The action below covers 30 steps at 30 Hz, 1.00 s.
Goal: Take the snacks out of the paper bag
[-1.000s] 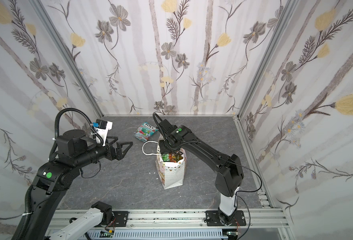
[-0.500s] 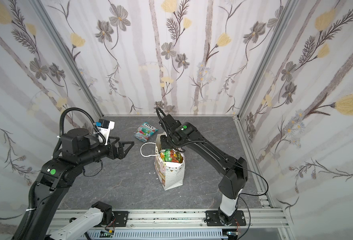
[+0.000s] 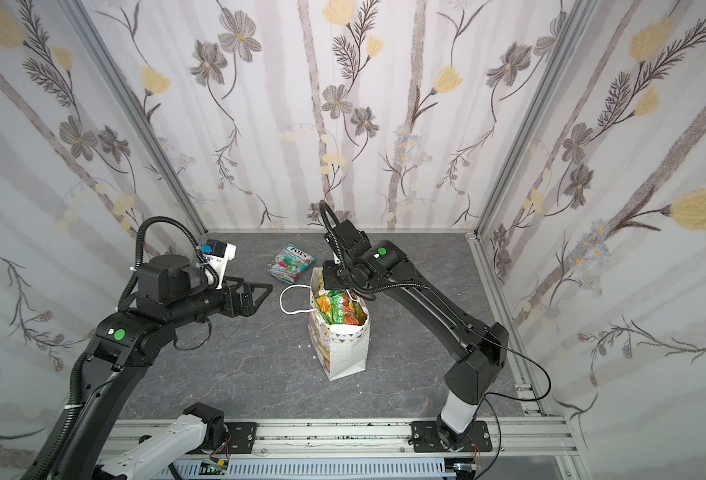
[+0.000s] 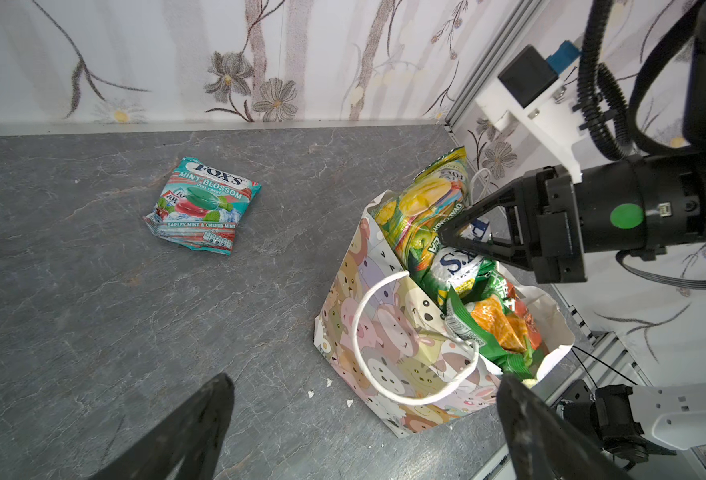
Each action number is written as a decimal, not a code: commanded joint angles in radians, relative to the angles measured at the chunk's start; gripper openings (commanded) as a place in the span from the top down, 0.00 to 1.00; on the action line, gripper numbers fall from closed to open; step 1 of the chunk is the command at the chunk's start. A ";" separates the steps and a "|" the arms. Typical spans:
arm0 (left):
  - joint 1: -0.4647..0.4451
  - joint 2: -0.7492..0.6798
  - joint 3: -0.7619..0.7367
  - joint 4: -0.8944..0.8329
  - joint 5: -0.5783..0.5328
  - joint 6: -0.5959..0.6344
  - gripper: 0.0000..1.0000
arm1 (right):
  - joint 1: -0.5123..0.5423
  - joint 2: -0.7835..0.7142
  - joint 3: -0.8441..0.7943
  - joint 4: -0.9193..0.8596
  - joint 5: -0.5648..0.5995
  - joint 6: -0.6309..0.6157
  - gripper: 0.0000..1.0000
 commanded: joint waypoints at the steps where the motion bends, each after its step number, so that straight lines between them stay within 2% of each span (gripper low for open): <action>1: 0.001 -0.010 -0.011 0.023 -0.011 0.000 0.00 | -0.001 -0.016 0.016 0.086 0.000 0.012 1.00; 16: 0.000 -0.010 0.011 0.033 -0.003 -0.041 0.00 | -0.004 -0.098 0.039 0.219 -0.030 -0.005 1.00; 19: 0.000 -0.001 0.037 0.055 0.012 -0.144 0.00 | -0.004 -0.125 0.038 0.258 -0.034 -0.023 1.00; 23: 0.001 0.015 0.062 0.151 0.067 -0.350 0.00 | 0.002 -0.174 0.023 0.365 -0.058 -0.075 1.00; 28: 0.005 0.048 0.041 0.424 0.183 -0.648 0.00 | 0.010 -0.255 -0.074 0.566 -0.155 -0.126 1.00; 30: 0.007 0.067 0.015 0.590 0.219 -0.760 0.00 | 0.012 -0.304 -0.142 0.670 -0.204 -0.126 1.00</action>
